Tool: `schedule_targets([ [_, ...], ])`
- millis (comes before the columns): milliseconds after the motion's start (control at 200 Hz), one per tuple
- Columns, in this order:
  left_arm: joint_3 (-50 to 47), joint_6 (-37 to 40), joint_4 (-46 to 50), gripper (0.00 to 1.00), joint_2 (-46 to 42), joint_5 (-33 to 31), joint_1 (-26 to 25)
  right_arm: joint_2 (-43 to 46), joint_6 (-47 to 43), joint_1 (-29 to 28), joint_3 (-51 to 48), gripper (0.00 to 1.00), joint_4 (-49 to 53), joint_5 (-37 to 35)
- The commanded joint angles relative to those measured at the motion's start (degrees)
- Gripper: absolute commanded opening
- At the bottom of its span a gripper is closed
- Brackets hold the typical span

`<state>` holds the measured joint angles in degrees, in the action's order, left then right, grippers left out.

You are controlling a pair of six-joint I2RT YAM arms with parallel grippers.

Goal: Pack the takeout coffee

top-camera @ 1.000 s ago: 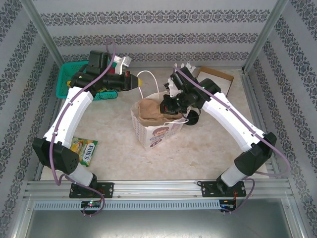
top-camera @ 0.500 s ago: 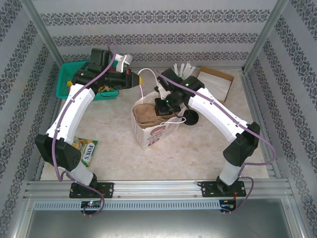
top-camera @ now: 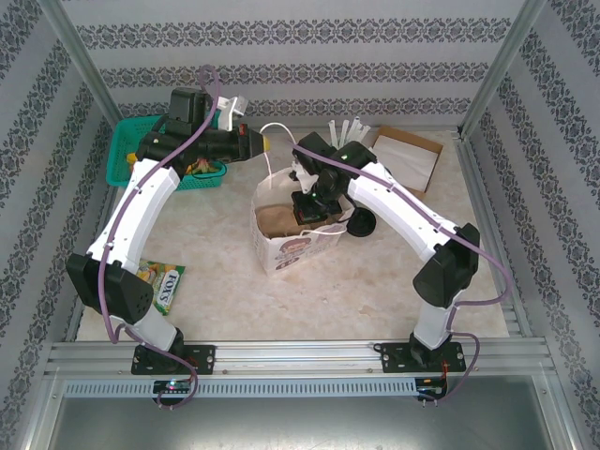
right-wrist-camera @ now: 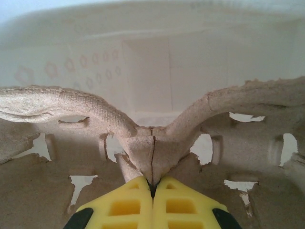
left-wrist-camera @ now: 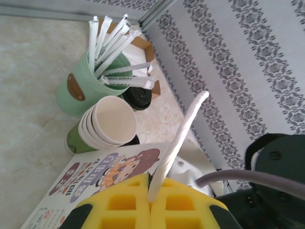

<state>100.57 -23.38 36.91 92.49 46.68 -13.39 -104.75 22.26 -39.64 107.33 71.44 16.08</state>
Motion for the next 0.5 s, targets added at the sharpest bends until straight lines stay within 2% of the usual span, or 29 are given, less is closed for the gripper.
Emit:
schedule_targets([
  [0,-1.66,-1.27,-7.89,0.00,-2.65,3.30,0.12,-2.07,-0.20,-0.14,3.29,0.00,4.18,2.07],
  [95,-1.93,0.75,-6.80,0.00,-3.25,3.55,0.06,-3.24,0.58,-0.01,4.58,0.00,4.98,2.20],
  [315,-3.98,7.45,-2.94,0.16,-6.56,4.18,-0.05,-4.12,2.12,0.08,5.17,0.00,5.07,1.58],
  [415,-6.17,11.63,-2.04,0.32,-9.82,4.24,-0.19,-4.41,2.68,0.09,5.34,0.00,5.04,1.41],
  [495,-9.35,14.67,-2.40,0.53,-13.33,4.17,-0.67,-4.51,3.09,-0.06,5.39,0.00,4.81,1.30],
])
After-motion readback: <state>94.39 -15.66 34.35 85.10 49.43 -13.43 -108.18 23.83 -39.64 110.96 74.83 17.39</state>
